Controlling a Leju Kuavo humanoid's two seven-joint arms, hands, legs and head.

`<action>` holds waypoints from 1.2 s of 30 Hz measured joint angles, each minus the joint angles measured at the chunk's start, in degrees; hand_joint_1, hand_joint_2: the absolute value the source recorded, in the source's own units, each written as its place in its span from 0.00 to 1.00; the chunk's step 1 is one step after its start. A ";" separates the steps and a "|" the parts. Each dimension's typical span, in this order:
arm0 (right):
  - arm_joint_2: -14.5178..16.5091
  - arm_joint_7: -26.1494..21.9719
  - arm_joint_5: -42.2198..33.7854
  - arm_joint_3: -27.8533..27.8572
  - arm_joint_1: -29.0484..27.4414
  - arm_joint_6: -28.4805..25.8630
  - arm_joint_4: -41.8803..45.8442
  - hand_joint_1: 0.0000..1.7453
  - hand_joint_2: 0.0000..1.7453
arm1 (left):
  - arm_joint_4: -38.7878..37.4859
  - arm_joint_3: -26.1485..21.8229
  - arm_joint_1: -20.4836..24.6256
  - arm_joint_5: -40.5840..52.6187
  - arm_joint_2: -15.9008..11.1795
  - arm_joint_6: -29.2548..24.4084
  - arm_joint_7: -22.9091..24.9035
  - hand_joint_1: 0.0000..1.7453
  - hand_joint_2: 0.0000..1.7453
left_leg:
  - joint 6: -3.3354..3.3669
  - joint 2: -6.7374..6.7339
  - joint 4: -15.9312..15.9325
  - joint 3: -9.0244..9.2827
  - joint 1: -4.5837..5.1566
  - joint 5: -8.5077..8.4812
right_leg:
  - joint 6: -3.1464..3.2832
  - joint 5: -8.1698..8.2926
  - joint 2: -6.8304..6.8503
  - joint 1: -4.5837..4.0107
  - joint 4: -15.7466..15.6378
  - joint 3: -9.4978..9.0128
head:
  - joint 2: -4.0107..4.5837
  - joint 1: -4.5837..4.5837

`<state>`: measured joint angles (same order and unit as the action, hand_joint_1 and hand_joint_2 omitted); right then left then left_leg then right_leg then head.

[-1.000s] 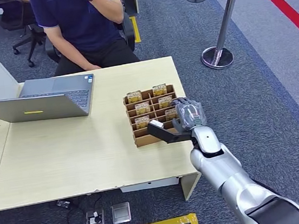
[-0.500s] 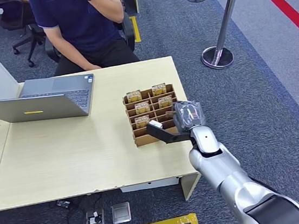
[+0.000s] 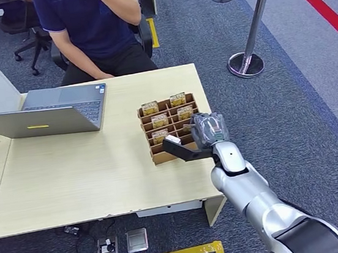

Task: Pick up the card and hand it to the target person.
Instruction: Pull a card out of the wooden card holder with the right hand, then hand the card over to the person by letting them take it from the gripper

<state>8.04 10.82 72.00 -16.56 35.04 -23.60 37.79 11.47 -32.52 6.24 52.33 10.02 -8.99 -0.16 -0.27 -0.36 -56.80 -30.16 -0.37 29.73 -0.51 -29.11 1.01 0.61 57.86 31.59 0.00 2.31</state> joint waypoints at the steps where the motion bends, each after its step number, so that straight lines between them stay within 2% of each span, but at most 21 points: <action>1: -0.04 -0.23 0.00 0.07 -0.17 -0.38 1.01 1.00 1.00 | 0.00 -0.01 -0.01 -0.04 -0.01 0.01 0.01 0.00 0.00 | 0.00 0.00 0.00 0.00 0.00 0.00 | 0.00 0.00 0.00 0.00 0.00 0.01 | 0.00 0.00; 4: -0.44 -0.77 -0.03 0.18 -0.92 -1.21 6.28 1.00 1.00 | 0.00 -0.01 -0.08 -0.25 -0.07 0.02 -0.01 0.00 0.00 | 0.00 0.00 0.00 0.00 0.00 0.00 | 0.00 0.00 0.00 0.00 0.00 0.02 | 0.00 -0.02; 10: -2.28 -1.52 -0.51 0.25 -1.38 -0.36 22.98 1.00 1.00 | 0.00 -0.01 -0.19 -0.57 -0.45 0.52 -0.36 0.00 0.00 | 0.00 0.00 -0.01 -0.03 0.00 0.00 | 0.00 0.00 0.00 0.00 0.00 0.05 | 0.00 0.01; 13: -2.71 -1.94 -0.45 0.20 0.14 0.91 28.57 1.00 1.00 | 0.00 0.01 0.11 -0.50 -0.61 1.06 -0.26 0.00 0.00 | 0.00 0.00 -0.01 -0.04 0.00 0.00 | 0.00 0.00 0.00 0.00 0.01 0.04 | 0.00 0.01; 17: -2.38 -1.61 0.03 -0.11 5.02 4.19 30.97 1.00 1.00 | 0.00 0.32 1.40 0.15 -0.65 1.84 0.92 0.00 0.00 | -0.02 0.00 -0.01 -0.04 0.00 -0.04 | 0.01 0.03 0.00 0.00 0.04 0.02 | 0.00 0.01; 21: -0.64 -0.12 -1.12 -1.20 13.19 6.58 27.13 1.00 1.00 | 0.00 1.34 3.22 0.82 -0.62 1.98 2.24 0.00 0.00 | -0.06 -0.01 -0.01 -0.05 0.00 -0.12 | 0.05 0.08 -0.01 0.00 0.10 0.05 | 0.00 0.02; 27: 3.75 -0.34 -5.14 -1.79 24.72 4.17 10.82 1.00 1.00 | 0.00 2.99 5.19 1.29 -0.38 1.98 2.75 0.00 0.00 | -0.09 0.00 -0.01 -0.03 0.00 -0.16 | 0.09 0.11 0.00 -0.01 0.12 0.07 | 0.00 -0.06; 31: 5.58 1.20 -5.44 -1.72 28.54 1.78 -0.18 1.00 1.00 | 0.00 3.76 5.67 1.27 -0.17 1.92 2.57 0.00 0.00 | -0.09 0.00 -0.01 -0.04 0.00 -0.16 | 0.09 0.11 0.00 0.00 0.12 0.07 | 0.00 -0.02; 36: 6.57 3.70 -2.16 -1.79 29.84 -0.11 -8.69 1.00 1.00 | 0.00 4.29 5.77 1.27 0.08 1.80 2.57 0.00 0.00 | -0.09 0.01 -0.02 -0.05 0.00 -0.15 | 0.08 0.11 0.01 0.00 0.10 0.08 | 0.00 0.05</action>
<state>14.61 14.51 69.84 -18.35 64.88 -23.71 29.10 11.47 -28.23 12.02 53.59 10.10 -7.20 2.42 -0.35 -0.36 -56.82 -30.21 -0.36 29.57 -0.42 -29.00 1.01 0.61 57.96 31.67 0.00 2.36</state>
